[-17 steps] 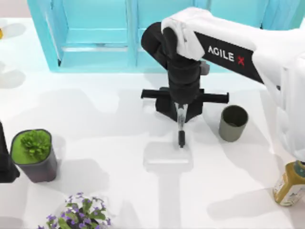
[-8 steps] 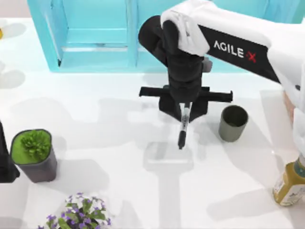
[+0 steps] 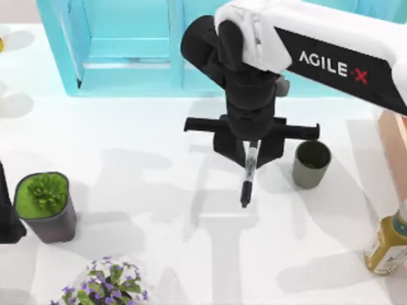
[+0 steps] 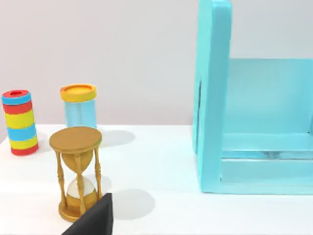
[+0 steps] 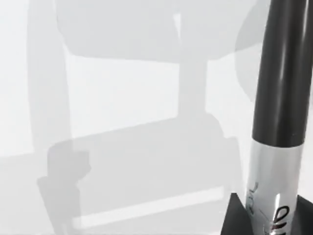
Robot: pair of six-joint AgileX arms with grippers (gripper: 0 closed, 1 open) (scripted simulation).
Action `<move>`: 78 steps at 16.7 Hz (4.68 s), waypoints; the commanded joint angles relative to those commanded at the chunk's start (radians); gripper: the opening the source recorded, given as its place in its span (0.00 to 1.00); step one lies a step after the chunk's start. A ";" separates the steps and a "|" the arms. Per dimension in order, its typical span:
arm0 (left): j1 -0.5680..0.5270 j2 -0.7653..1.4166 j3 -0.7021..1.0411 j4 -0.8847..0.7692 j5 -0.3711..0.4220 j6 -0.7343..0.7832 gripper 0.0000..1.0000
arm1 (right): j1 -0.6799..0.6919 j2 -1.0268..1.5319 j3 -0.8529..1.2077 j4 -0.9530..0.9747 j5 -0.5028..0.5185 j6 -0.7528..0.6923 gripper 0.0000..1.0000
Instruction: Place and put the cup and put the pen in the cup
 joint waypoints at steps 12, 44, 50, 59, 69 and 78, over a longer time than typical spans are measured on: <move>0.000 0.000 0.000 0.000 0.000 0.000 1.00 | 0.049 -0.138 -0.108 -0.041 -0.006 0.051 0.00; 0.000 0.000 0.000 0.000 0.000 0.000 1.00 | 0.258 -0.622 -1.301 2.386 1.092 -1.001 0.00; 0.000 0.000 0.000 0.000 0.000 0.000 1.00 | 0.273 -0.652 -1.372 2.538 1.156 -1.066 0.00; 0.000 0.000 0.000 0.000 0.000 0.000 1.00 | 0.233 -0.621 -1.359 2.540 1.119 -1.048 0.00; 0.000 0.000 0.000 0.000 0.000 0.000 1.00 | 0.144 -0.551 -1.333 2.549 1.030 -1.007 0.00; 0.000 0.000 0.000 0.000 0.000 0.000 1.00 | 0.141 -0.549 -1.333 2.549 1.028 -1.006 0.38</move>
